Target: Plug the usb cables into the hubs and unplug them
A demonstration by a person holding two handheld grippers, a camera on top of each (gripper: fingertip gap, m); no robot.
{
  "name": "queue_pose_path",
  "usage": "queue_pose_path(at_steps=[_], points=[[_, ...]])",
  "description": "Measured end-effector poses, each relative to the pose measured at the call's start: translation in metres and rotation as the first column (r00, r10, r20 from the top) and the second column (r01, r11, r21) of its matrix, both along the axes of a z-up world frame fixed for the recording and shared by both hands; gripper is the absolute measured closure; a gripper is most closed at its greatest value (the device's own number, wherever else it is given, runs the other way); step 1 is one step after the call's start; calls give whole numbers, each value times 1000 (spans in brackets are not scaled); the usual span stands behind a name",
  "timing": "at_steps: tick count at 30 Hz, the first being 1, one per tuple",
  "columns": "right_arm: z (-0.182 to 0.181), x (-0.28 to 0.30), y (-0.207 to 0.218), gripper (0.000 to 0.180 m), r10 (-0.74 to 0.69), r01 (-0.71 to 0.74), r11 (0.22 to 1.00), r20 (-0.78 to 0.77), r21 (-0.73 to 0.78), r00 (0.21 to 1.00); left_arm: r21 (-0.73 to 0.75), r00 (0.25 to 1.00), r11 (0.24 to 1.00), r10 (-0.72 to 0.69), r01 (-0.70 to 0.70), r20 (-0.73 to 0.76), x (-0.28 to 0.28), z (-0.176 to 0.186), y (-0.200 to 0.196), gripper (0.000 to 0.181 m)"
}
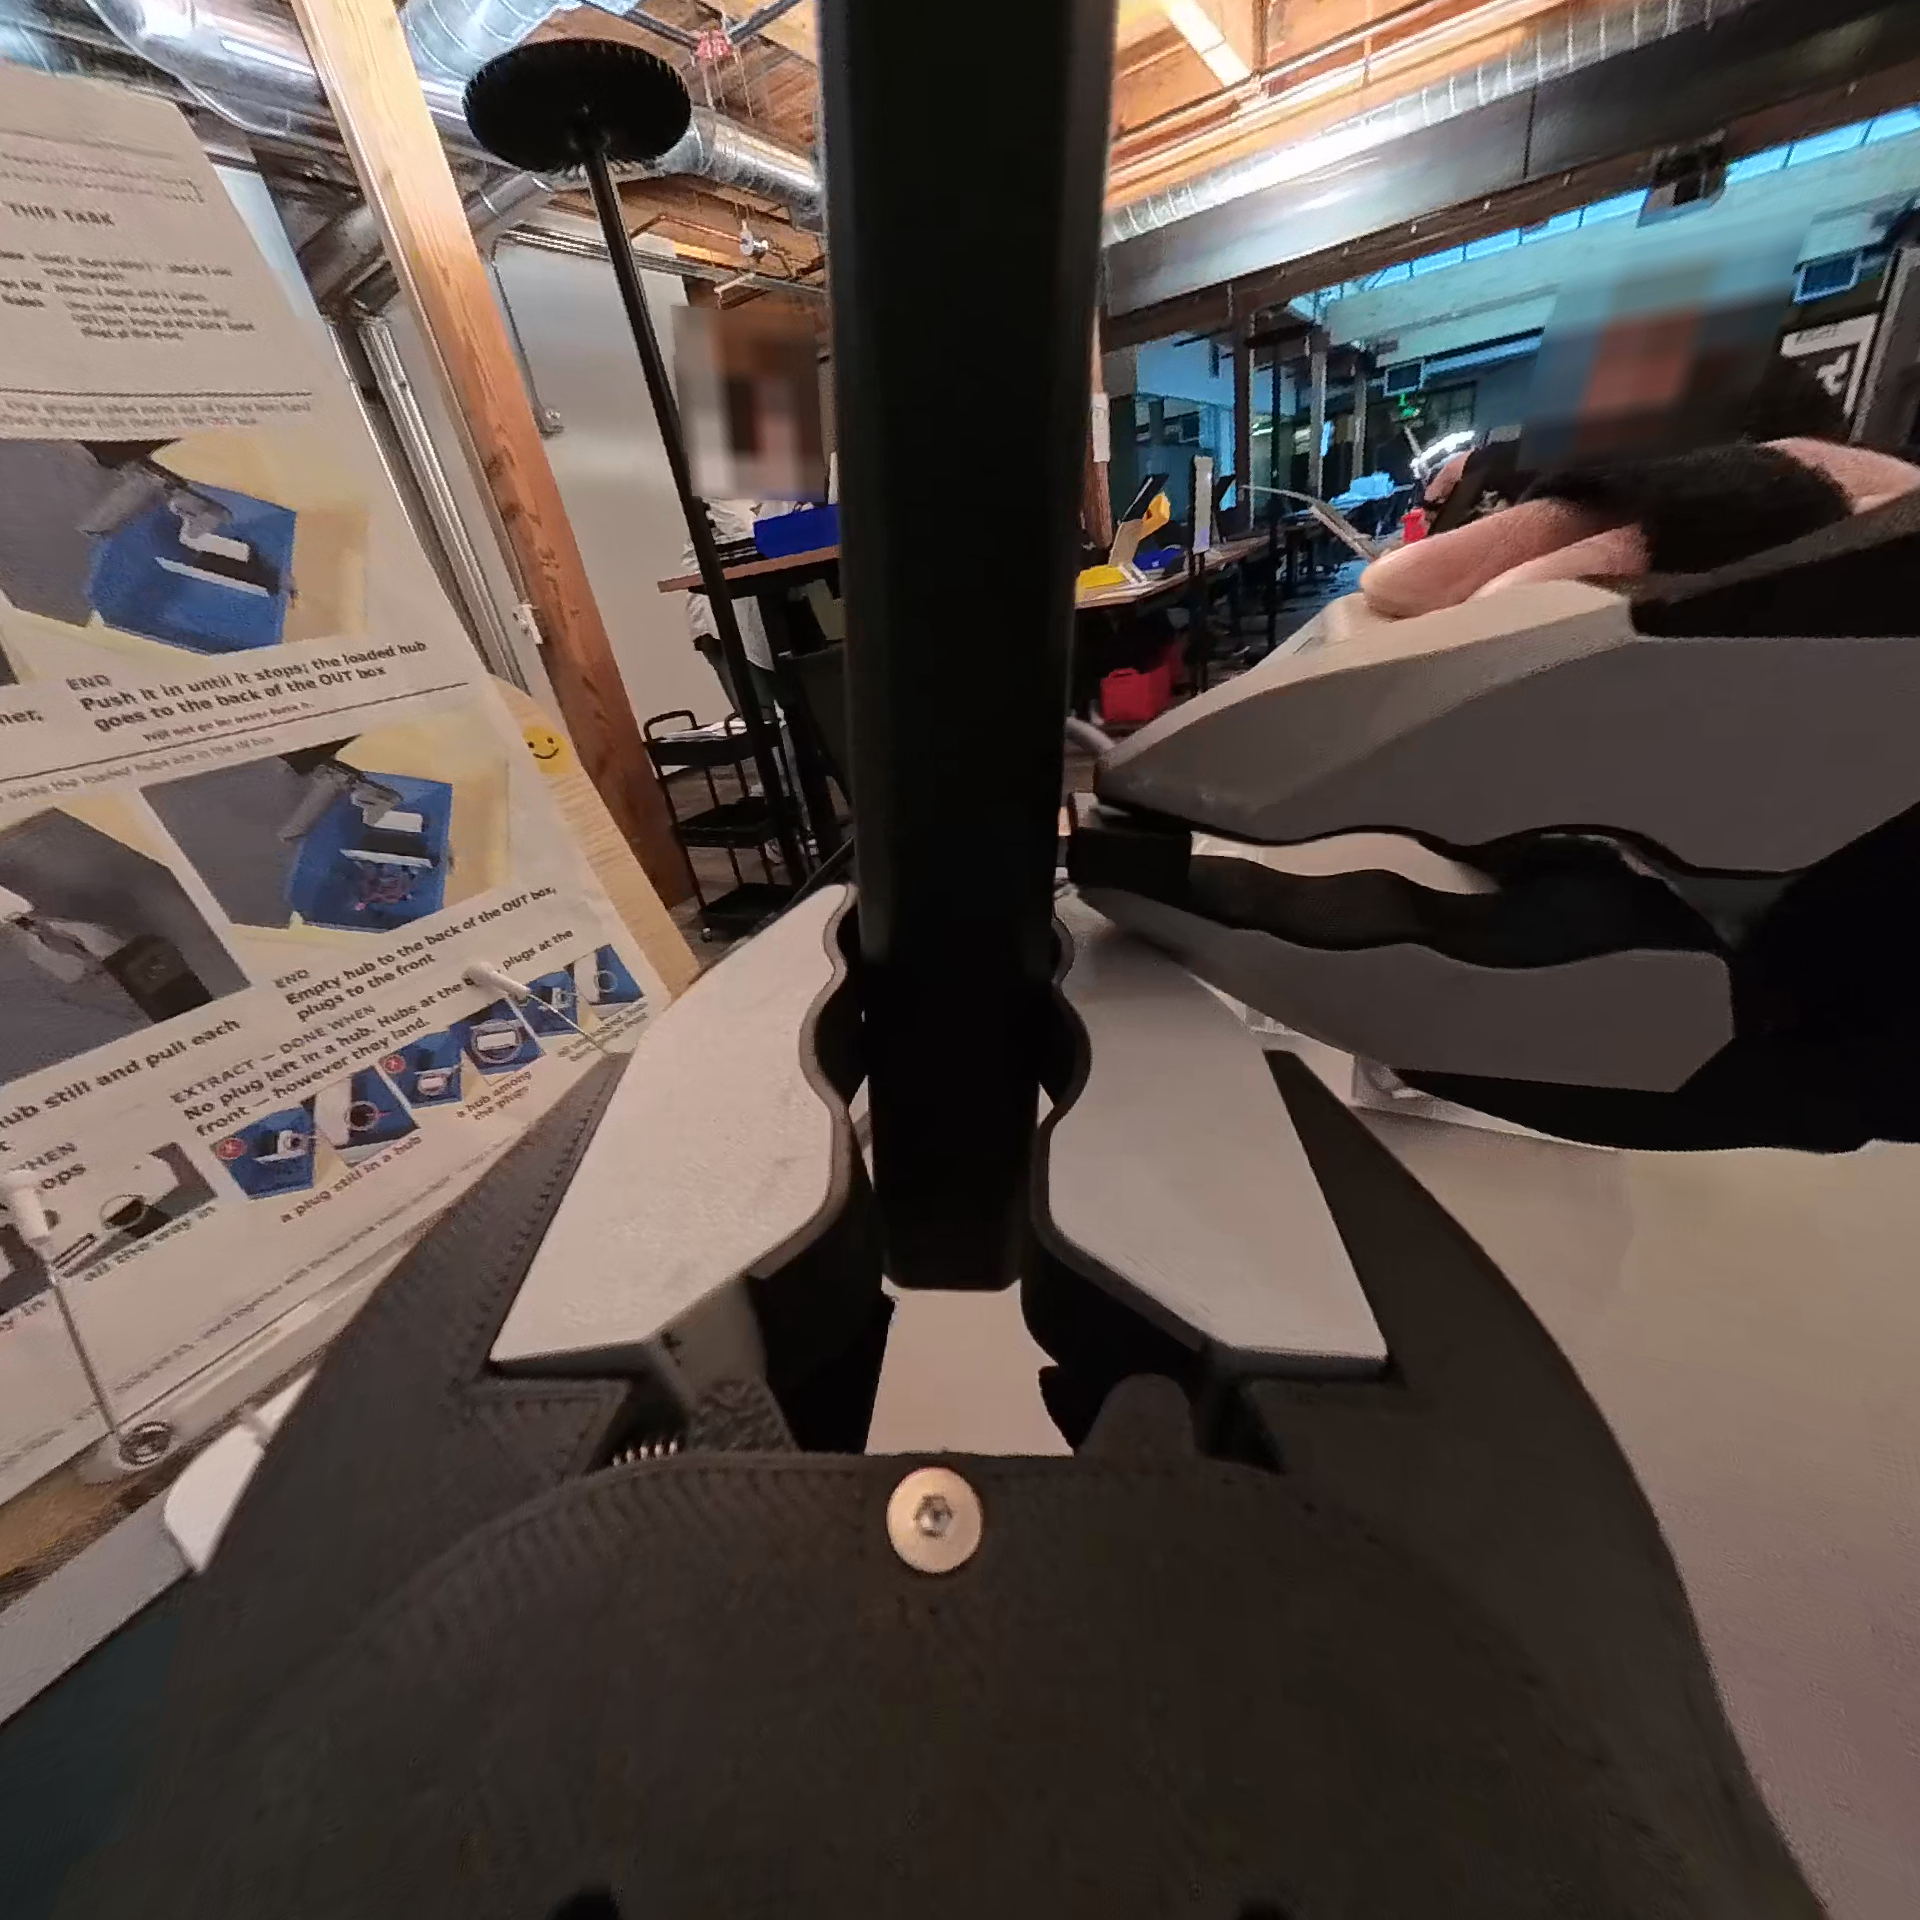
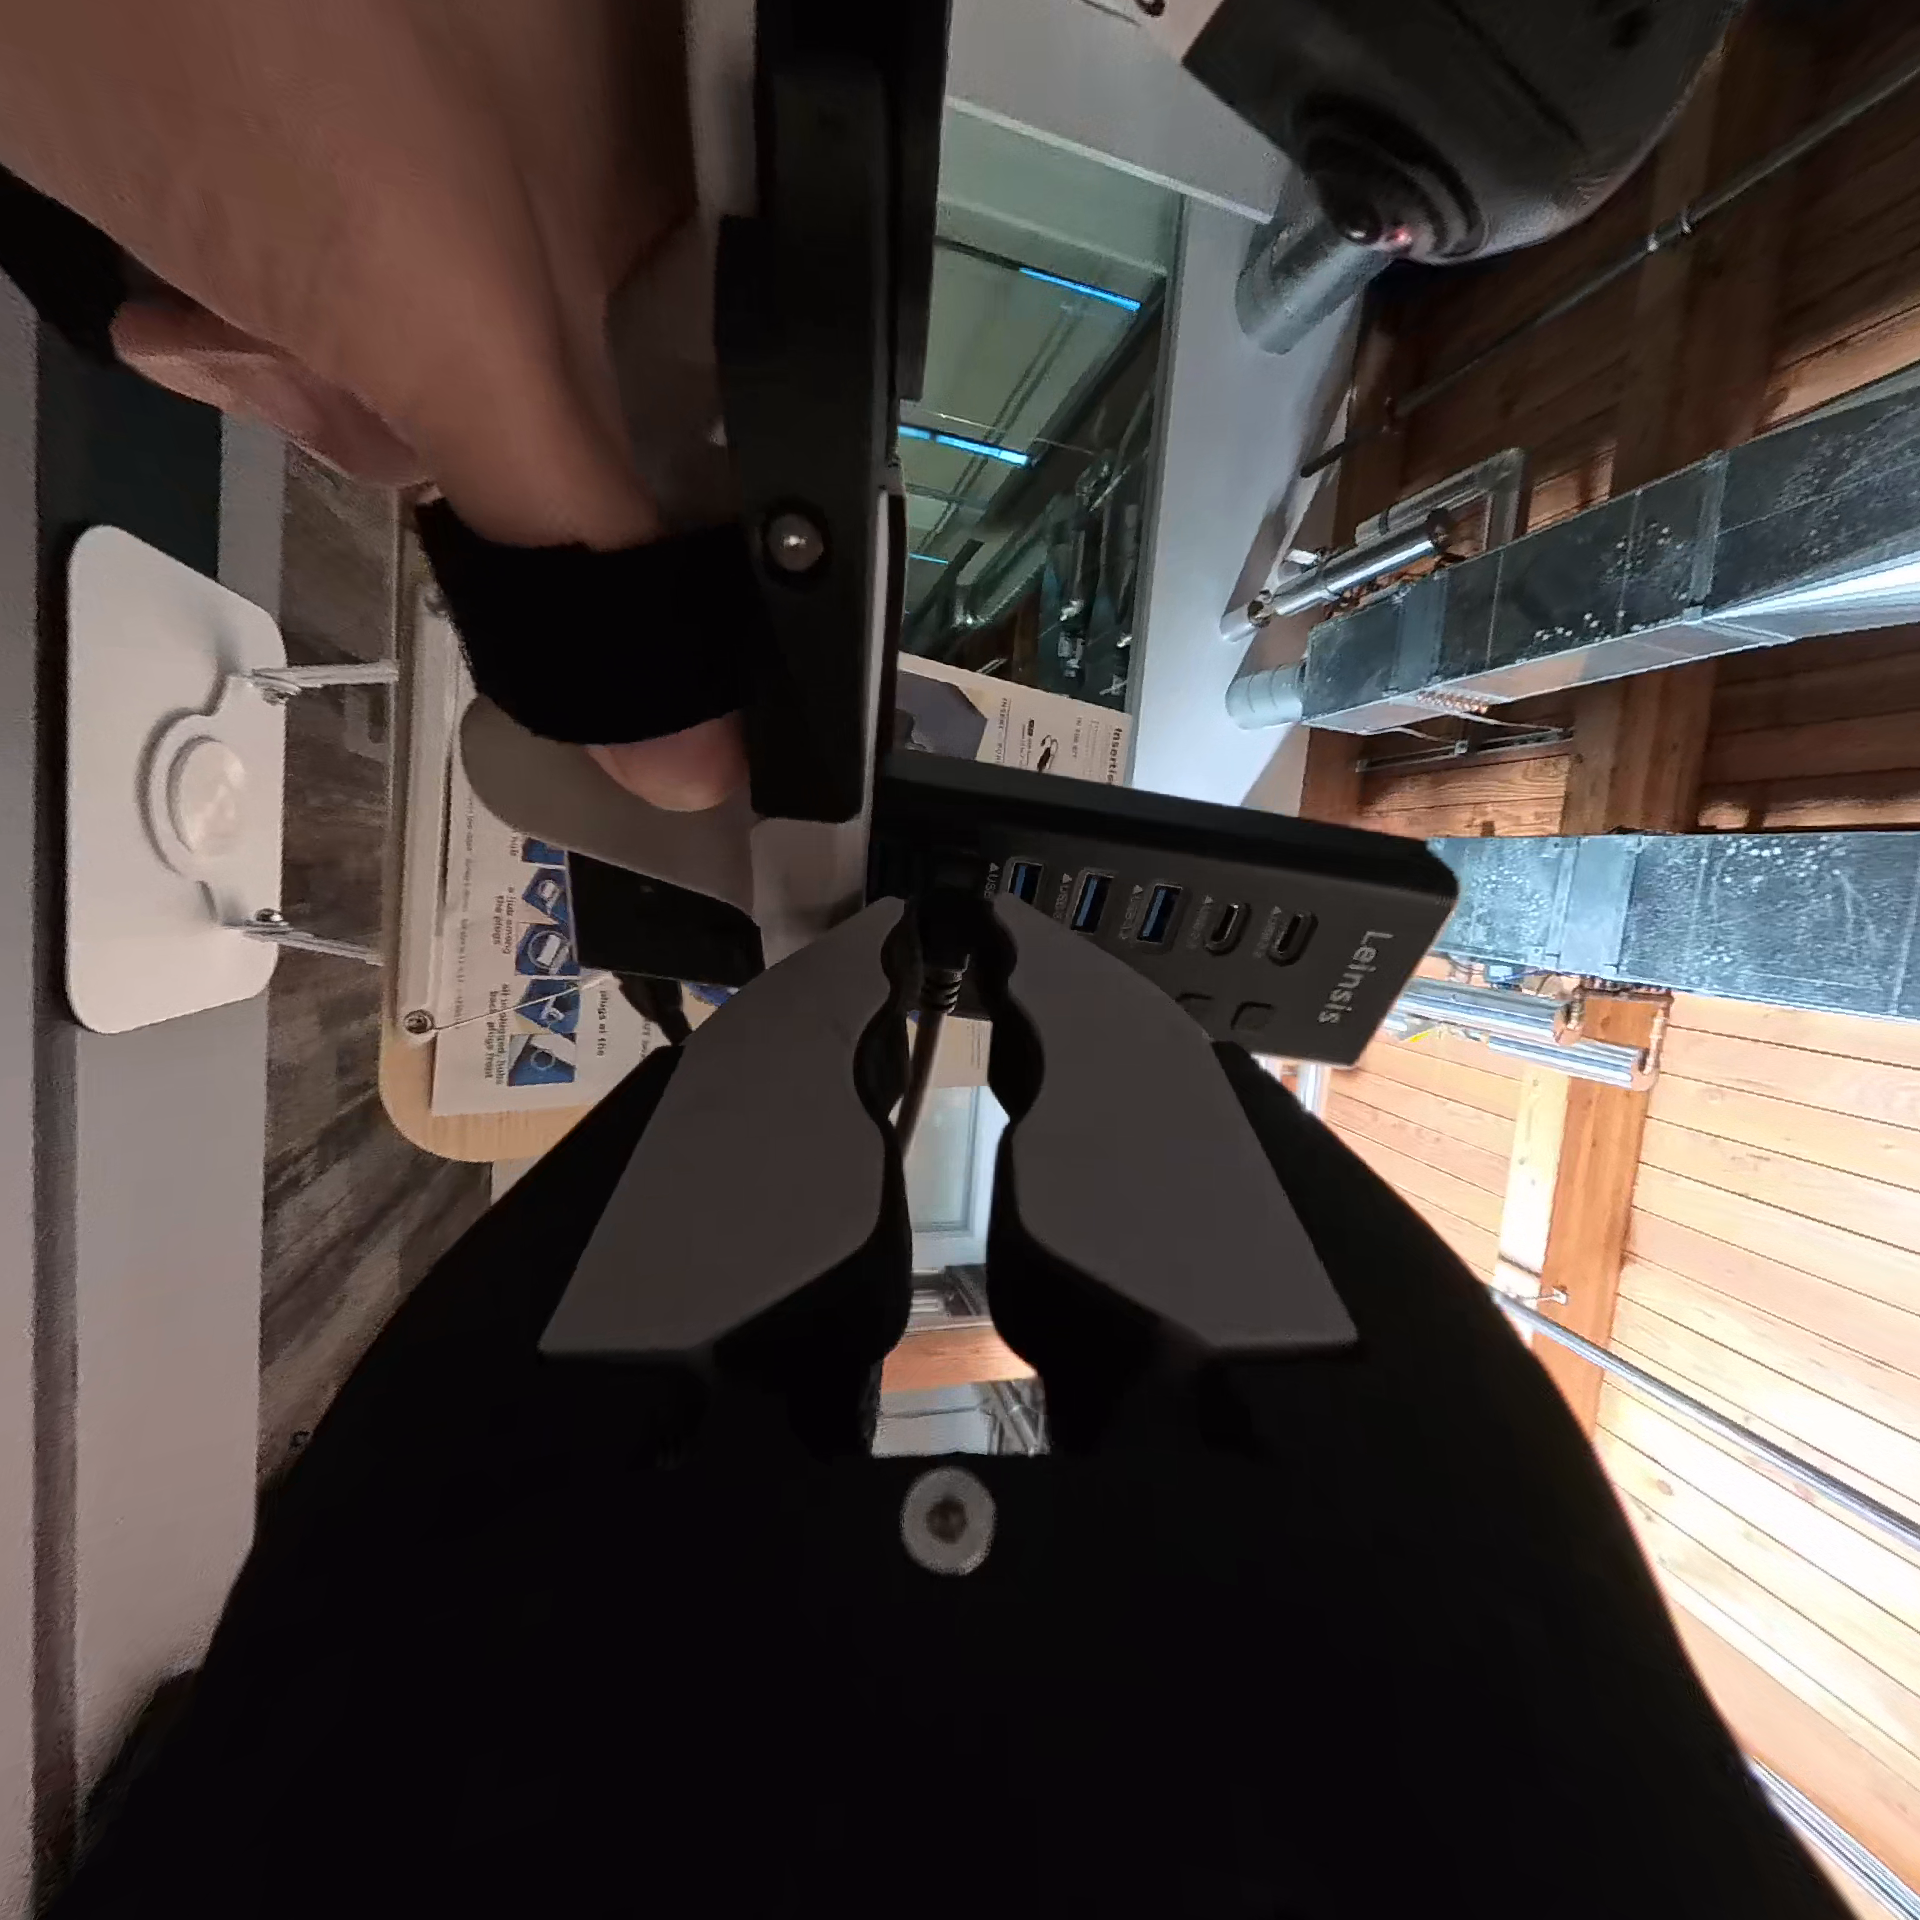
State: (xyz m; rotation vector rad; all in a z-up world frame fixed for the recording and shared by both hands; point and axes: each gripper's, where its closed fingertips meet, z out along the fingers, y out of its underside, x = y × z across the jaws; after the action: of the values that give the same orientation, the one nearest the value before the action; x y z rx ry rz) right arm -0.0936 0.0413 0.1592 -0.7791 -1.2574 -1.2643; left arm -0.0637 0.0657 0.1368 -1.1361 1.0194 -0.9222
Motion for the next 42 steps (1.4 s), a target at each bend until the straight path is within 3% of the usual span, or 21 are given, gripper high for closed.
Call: queue_pose_path(at_steps=[12,19,25,31,33,35,38,42], points=[[-11,10,0,168,-33,36,998,70,-49,997,-10,998,999,-32,31,-59,10,-12,-2,152],[-10,9,-2,169,-34,41,991,60,-131,998,-3,999,999,-37,37,-17,10,-8,-3,152],[1,-2,-4,171,-49,59,993,96,-106,994,-4,992,1000,-29,29,120,0,7,-3,152],[4,-10,-4,171,-61,72,994,144,-76,988,-41,981,991,-123,130,150,-5,10,-5,152],[1,-17,-13,171,3,12,996,161,-90,987,-120,975,989,-54,82,217,-18,12,15,152],[-2,-25,-30,171,41,-29,997,170,-75,985,-269,933,944,-87,188,348,-50,19,40,152],[-1,-7,-27,171,-31,42,994,98,-106,995,-169,953,985,20,33,302,-82,31,47,153],[5,17,-22,171,-84,60,972,-99,-227,992,-97,963,994,-29,57,267,-73,44,18,152]])
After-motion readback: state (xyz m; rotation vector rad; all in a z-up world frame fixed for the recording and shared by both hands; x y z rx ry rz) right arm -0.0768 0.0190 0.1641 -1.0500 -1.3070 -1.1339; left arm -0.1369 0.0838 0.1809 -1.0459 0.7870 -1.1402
